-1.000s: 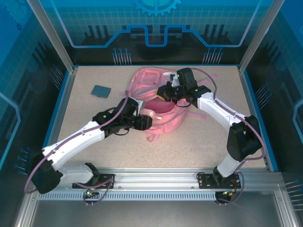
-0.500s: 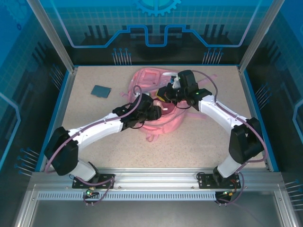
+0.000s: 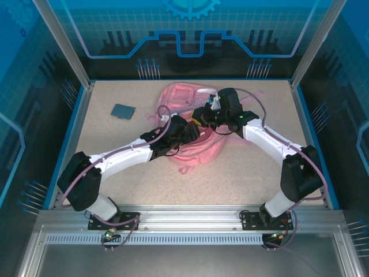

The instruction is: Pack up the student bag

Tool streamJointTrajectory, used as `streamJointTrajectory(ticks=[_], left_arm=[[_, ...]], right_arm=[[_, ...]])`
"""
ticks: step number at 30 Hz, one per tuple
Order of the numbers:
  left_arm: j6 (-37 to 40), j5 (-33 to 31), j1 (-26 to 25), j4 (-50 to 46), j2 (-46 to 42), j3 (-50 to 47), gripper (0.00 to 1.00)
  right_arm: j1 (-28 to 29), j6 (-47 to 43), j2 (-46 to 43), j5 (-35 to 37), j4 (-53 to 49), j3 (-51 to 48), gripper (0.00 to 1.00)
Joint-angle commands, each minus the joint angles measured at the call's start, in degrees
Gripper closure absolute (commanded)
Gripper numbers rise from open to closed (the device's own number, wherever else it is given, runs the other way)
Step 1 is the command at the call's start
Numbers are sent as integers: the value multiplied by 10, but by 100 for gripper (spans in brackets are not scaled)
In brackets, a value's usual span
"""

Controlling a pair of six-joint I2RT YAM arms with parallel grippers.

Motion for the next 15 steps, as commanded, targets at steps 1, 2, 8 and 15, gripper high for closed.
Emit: streamJointTrajectory(ticks=[1,2,8,15], left_arm=[[5,31,-1,7,-54,-39,15],[9,40,-1,6,-62,-50,17],[3,73,-3,52,-59,-99,51],[-1,5,-3,132,5,-99,68]], right_arm=[[7,-6,-24,-38,24,4,100],[7,-8,-24,-37,23,4,100],[8,-8,-26,-37,24,1,100],[10,-8,-39,-37,17,-4,100]])
